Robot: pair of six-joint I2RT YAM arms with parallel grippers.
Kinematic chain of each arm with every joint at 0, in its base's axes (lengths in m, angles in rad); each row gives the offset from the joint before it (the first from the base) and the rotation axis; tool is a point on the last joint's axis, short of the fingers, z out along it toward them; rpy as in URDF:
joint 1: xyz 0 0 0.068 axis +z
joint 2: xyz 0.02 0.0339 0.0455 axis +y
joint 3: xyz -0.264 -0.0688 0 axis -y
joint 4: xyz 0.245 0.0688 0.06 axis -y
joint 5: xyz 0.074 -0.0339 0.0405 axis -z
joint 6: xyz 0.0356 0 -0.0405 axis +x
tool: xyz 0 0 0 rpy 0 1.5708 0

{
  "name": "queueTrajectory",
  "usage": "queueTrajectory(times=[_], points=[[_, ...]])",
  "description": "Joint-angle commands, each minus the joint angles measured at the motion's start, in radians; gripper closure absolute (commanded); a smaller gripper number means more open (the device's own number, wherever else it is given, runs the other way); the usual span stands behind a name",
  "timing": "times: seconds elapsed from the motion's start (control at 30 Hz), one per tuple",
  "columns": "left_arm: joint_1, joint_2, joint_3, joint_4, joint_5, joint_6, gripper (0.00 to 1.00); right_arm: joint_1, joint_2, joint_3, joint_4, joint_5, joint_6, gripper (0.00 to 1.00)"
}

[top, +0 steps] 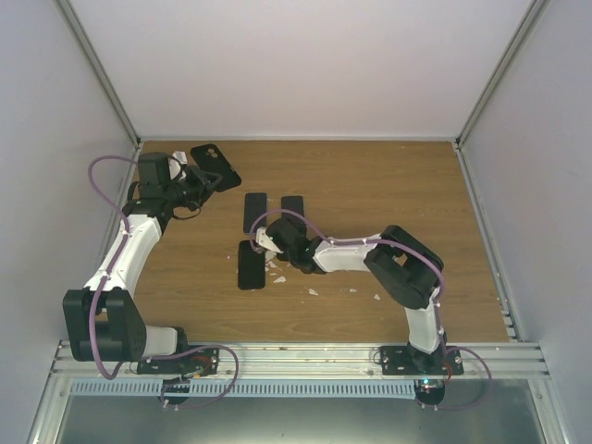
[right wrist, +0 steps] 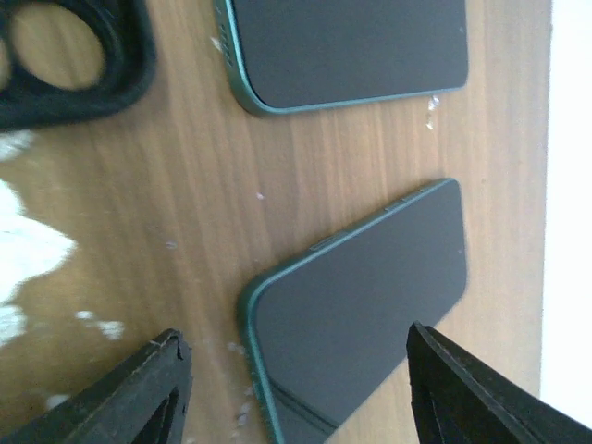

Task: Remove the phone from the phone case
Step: Place the phone at the center of the board, then move the phone to the center of the board.

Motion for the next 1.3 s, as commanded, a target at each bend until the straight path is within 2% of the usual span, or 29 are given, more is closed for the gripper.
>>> queueTrajectory(times=[0.0,0.3,0.63,1.27], points=[[0.008,-0.01,0.011,0.049,0.018,0.004,1.0,-0.01,-0.071,0.046,-0.179,-0.131,0.088,0.32],[0.008,0.006,0.019,0.055,0.027,0.001,1.0,-0.108,-0.209,0.091,-0.3,-0.305,0.175,0.18],[0.009,0.018,0.028,0.05,0.033,0.017,1.0,-0.17,-0.177,0.082,-0.3,-0.375,0.172,0.01],[0.008,0.016,0.013,0.067,0.046,0.004,1.0,-0.175,-0.028,0.139,-0.277,-0.305,0.158,0.0]])
